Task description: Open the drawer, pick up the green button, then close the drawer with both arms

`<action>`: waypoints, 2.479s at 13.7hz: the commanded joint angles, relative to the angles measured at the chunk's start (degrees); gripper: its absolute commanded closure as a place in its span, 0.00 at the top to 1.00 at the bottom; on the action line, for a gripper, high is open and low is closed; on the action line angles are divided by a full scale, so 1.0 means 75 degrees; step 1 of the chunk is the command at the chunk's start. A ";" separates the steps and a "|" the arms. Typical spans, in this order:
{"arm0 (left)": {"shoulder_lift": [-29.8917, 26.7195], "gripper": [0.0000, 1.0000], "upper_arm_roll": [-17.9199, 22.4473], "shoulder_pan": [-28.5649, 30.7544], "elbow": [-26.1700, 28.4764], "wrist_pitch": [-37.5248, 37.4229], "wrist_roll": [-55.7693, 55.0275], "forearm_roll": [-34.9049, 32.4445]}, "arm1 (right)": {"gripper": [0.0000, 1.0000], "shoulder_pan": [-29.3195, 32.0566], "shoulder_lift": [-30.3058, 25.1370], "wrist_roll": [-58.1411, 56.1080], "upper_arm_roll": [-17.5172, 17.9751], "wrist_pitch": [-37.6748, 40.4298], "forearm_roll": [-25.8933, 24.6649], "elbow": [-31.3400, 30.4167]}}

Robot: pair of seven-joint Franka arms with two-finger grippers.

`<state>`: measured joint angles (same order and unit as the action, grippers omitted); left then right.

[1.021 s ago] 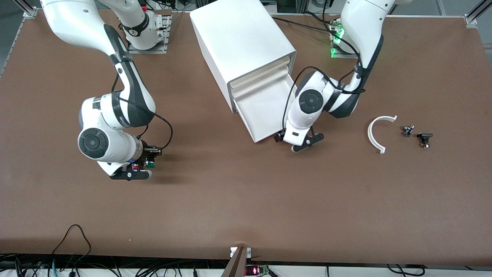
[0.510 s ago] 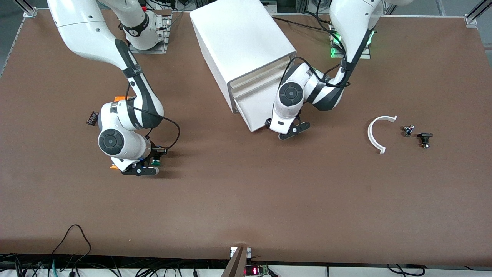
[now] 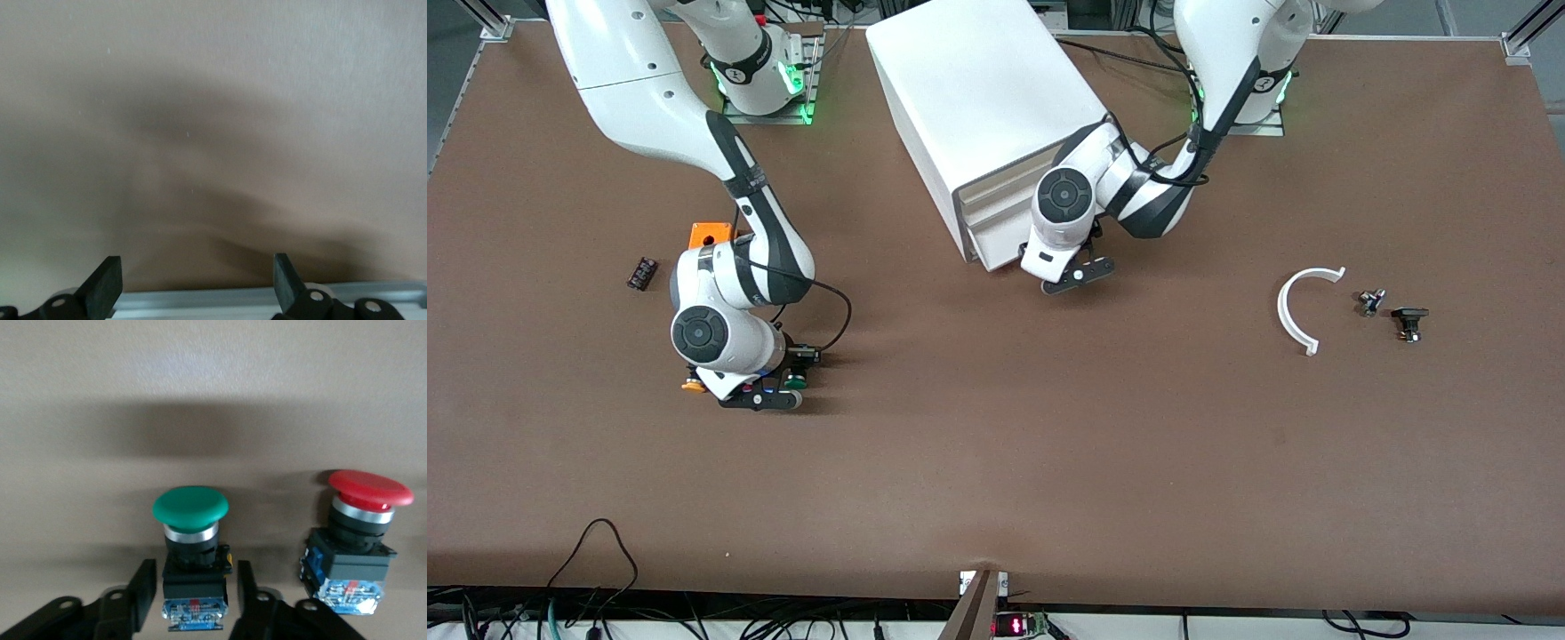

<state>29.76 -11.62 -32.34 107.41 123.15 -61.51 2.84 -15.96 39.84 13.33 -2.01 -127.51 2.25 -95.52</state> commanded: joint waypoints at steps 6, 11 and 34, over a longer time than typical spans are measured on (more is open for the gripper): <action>-0.0124 1.00 -0.0431 -0.0047 0.0093 -0.0412 -0.0119 0.0276 | 1.00 0.0100 -0.1091 -0.0276 -0.0436 0.0161 -0.0054 0.0502; -0.0124 1.00 -0.0584 -0.0106 0.0081 -0.0576 -0.0201 0.0348 | 1.00 0.0112 -0.2414 -0.0358 -0.0798 0.1274 0.0016 0.0466; -0.1962 1.00 -0.0362 0.3994 -0.3165 -0.4947 0.7531 -0.0379 | 1.00 0.2339 -0.6049 -0.0617 0.0959 0.3725 -0.0171 -0.0551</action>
<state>17.30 -14.63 -3.88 84.85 88.06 -9.08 0.63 0.16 -1.42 8.33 3.80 -96.31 1.73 -93.40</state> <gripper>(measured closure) 0.000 0.000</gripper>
